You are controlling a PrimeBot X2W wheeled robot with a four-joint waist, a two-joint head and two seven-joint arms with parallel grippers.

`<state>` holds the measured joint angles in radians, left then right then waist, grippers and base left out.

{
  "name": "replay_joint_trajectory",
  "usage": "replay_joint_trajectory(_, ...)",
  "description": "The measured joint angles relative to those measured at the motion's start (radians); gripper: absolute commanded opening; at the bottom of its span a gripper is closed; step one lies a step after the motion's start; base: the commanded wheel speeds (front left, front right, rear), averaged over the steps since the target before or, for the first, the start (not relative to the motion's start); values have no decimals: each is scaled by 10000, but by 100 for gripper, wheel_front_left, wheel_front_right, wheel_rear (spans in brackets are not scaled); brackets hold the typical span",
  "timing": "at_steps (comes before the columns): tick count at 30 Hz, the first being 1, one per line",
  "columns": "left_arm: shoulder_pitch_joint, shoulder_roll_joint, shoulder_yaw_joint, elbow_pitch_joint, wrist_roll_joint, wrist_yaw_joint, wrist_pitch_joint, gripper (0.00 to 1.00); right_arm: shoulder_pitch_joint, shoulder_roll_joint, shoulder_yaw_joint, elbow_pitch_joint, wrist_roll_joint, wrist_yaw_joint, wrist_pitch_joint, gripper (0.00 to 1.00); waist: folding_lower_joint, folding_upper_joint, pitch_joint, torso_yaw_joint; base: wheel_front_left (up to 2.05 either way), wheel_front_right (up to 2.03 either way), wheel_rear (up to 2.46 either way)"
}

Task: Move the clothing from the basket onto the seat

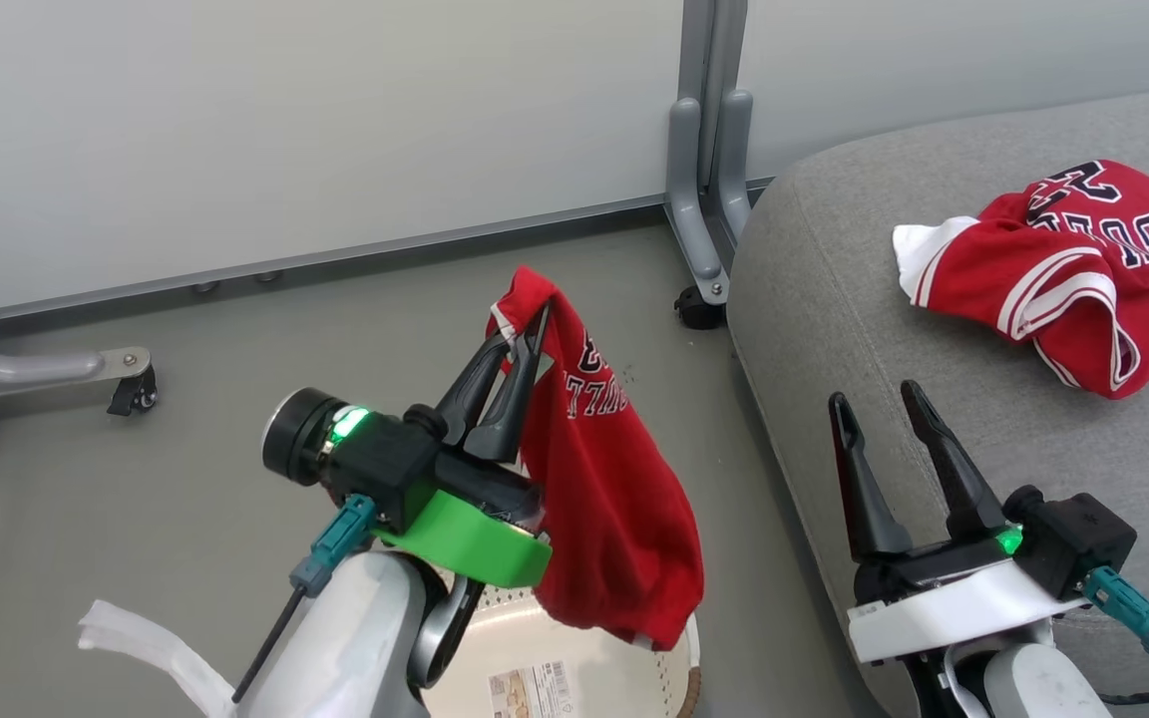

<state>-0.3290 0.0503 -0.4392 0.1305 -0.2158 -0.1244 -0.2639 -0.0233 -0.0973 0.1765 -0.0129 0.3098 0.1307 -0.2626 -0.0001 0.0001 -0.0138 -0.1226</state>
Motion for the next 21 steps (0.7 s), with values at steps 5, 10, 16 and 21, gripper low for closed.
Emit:
replay_joint_trajectory(5,-232,-2,-393,-337,-439,-4,0,0,-4,-136,836,-167,692,0,-2,100,0,0,137,72,0,0,0)
replay_joint_trajectory(10,-511,-8,-1057,-541,-583,-31,0,0,-187,-431,2033,-128,1066,0,0,100,0,0,254,239,0,0,0)
replay_joint_trajectory(16,-751,-6,-1701,-637,-654,-35,0,0,-807,-579,3039,171,1361,0,-2,100,0,0,328,442,0,0,0)
replay_joint_trajectory(21,-837,-6,-2082,-834,-755,-36,0,0,-947,-556,3005,855,1172,0,-2,100,0,-1,313,613,0,0,0)
